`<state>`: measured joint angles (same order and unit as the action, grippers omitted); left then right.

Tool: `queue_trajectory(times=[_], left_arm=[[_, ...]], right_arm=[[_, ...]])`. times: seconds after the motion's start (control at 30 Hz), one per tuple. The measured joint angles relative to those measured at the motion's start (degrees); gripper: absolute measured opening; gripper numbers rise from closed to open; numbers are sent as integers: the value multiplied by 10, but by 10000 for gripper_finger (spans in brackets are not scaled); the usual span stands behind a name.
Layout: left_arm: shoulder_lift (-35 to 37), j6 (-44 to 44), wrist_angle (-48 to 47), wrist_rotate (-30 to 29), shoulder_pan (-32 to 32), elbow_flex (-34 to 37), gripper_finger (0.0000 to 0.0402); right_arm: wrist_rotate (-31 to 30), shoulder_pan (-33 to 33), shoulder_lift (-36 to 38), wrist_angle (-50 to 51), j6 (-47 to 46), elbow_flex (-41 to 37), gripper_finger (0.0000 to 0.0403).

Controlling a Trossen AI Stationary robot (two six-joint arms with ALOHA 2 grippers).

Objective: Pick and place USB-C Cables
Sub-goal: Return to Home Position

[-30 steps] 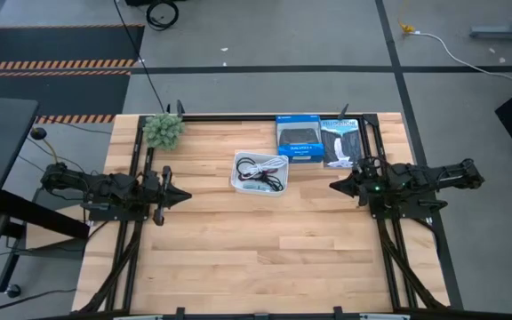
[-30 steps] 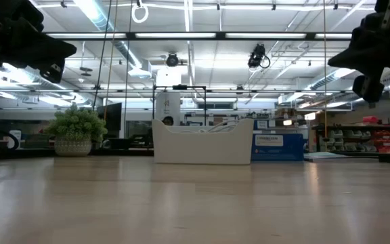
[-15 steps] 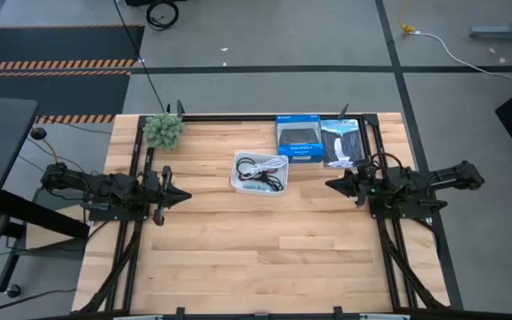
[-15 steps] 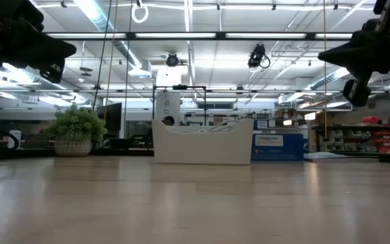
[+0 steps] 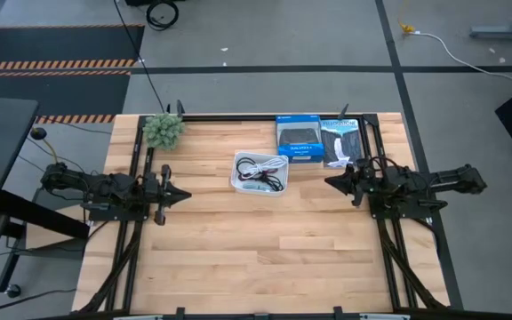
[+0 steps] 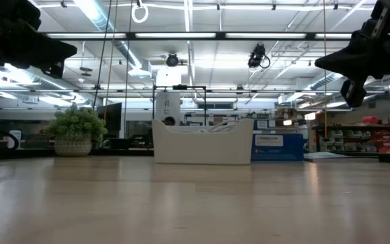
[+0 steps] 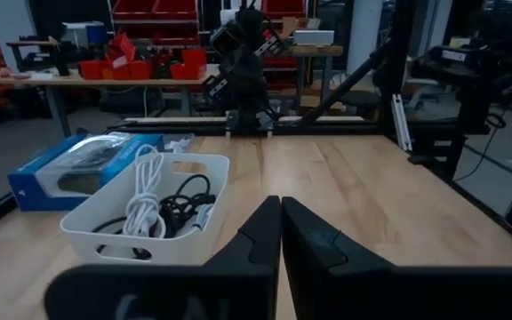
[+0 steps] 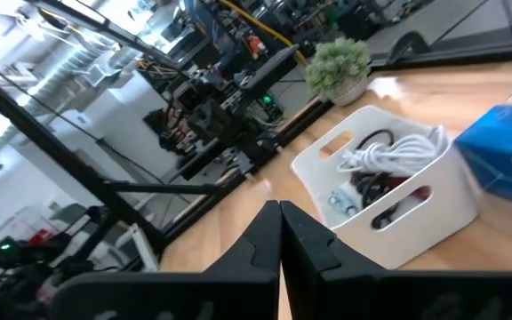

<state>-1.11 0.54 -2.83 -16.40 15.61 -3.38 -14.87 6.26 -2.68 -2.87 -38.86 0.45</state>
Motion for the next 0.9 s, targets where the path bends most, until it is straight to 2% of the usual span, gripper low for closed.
queue_trajectory(times=[0.23,0.43,0.6,0.8,0.9], left_arm=[[0,-36,0,-7,0,0,20],[0,-60,0,-12,0,0,20],[0,-58,0,-12,0,0,20],[0,-57,0,-12,0,0,20],[0,-57,0,-12,0,0,21]], right_arm=[[13,-55,0,1,32,0,7],[-18,-104,0,-1,97,0,11],[-20,-121,0,-1,182,1,18],[-20,-121,0,-1,381,1,18],[-20,-121,0,-2,409,1,16]])
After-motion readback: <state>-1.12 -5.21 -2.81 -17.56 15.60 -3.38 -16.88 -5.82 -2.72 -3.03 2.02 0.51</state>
